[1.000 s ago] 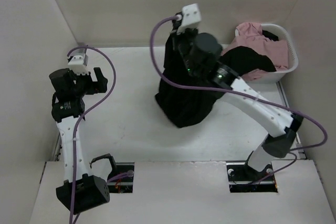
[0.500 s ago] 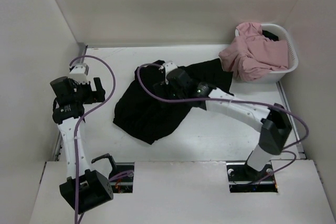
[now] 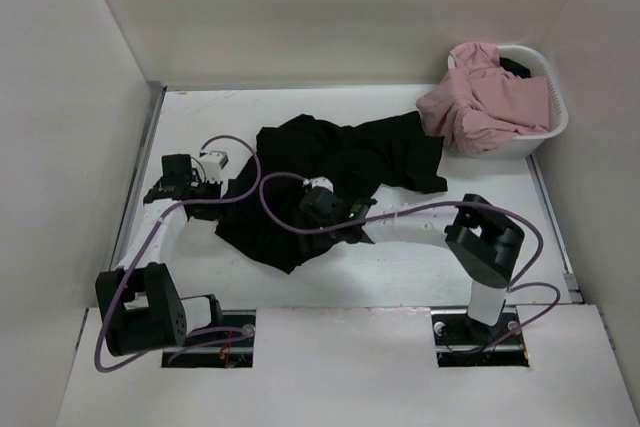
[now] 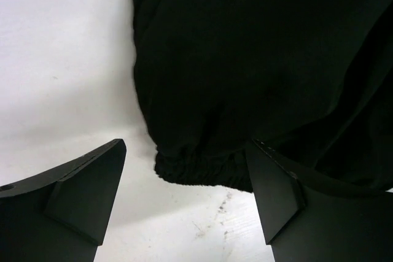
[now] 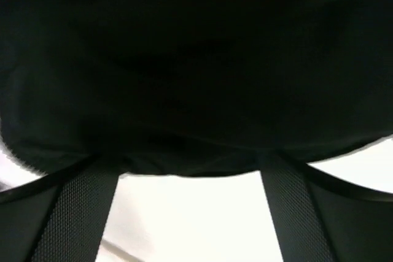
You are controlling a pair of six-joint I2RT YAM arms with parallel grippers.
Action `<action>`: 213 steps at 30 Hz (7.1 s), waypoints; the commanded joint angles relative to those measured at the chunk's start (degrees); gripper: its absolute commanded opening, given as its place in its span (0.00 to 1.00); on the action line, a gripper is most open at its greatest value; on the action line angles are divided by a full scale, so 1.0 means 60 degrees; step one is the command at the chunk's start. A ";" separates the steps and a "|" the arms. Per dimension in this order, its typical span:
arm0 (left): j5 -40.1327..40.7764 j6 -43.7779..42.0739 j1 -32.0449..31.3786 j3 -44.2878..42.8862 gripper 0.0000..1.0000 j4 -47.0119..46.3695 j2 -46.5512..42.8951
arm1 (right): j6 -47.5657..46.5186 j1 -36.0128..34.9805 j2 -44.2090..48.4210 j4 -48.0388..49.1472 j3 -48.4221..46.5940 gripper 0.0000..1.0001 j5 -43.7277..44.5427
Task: Fold and stack the trousers
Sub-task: Flatten the trousers out
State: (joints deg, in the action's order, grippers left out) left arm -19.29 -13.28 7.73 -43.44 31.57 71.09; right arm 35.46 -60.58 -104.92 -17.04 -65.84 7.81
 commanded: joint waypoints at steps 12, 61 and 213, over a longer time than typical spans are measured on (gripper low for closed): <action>0.0358 -0.0233 0.3463 0.0033 0.85 -0.0311 -0.2928 | -0.1779 0.1828 -0.3957 -0.1642 -0.8712 0.01 -0.1698; -0.0082 0.1405 -0.3945 -0.3802 0.79 -0.1468 0.3558 | 0.4871 -0.2012 0.4523 -0.3843 0.4029 1.00 0.2242; 0.1050 -0.1214 0.2790 -1.1002 0.01 0.0685 0.4723 | -0.3318 1.0001 0.6001 -0.3825 -0.0805 0.00 0.0441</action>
State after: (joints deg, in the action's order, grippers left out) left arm -9.28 -18.79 21.54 -112.16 38.68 110.87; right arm 15.81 -1.19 -72.99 -41.08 -71.57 8.69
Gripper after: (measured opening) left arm 0.029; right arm 0.115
